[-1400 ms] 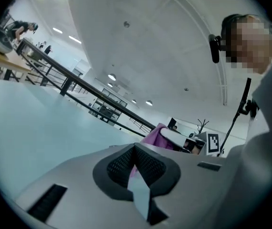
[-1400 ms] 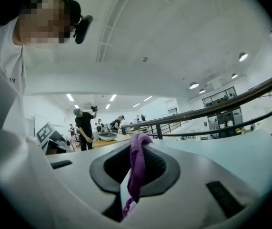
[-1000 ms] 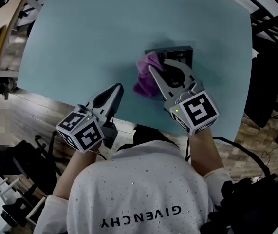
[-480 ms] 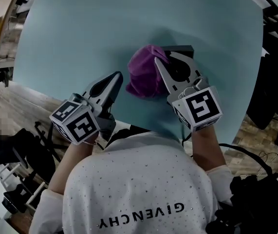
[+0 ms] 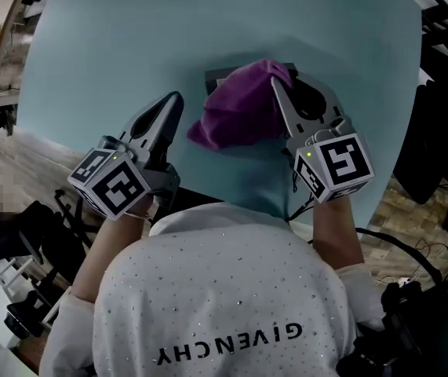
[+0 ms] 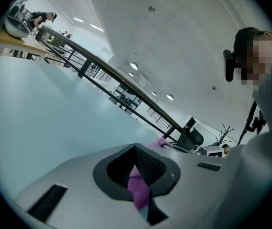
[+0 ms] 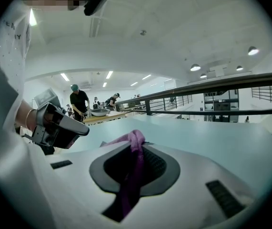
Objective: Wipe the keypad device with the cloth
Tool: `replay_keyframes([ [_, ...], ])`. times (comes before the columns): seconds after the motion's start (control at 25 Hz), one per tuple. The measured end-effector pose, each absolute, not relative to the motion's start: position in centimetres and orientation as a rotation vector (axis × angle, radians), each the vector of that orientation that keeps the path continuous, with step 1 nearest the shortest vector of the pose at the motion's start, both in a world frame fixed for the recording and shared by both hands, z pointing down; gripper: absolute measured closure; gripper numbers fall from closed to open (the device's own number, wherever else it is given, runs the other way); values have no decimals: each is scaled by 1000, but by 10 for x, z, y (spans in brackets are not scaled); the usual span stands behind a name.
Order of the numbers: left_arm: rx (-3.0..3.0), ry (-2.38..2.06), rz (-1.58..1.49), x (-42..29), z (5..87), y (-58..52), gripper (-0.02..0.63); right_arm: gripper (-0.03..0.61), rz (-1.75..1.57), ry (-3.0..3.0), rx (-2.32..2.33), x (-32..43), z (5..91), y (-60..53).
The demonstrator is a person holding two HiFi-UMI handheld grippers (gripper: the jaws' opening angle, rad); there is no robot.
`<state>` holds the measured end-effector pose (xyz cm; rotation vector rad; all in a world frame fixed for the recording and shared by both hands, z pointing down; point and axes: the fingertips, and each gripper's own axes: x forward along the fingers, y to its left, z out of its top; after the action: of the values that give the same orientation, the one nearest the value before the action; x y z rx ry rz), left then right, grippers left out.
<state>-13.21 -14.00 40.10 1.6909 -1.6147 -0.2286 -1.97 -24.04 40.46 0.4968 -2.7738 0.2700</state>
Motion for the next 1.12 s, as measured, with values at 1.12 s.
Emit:
replay_keyframes([
  [1.12,1755,-1565,-210,-128,397,-140,612,548,622,-2802,414,-49,399,-179],
])
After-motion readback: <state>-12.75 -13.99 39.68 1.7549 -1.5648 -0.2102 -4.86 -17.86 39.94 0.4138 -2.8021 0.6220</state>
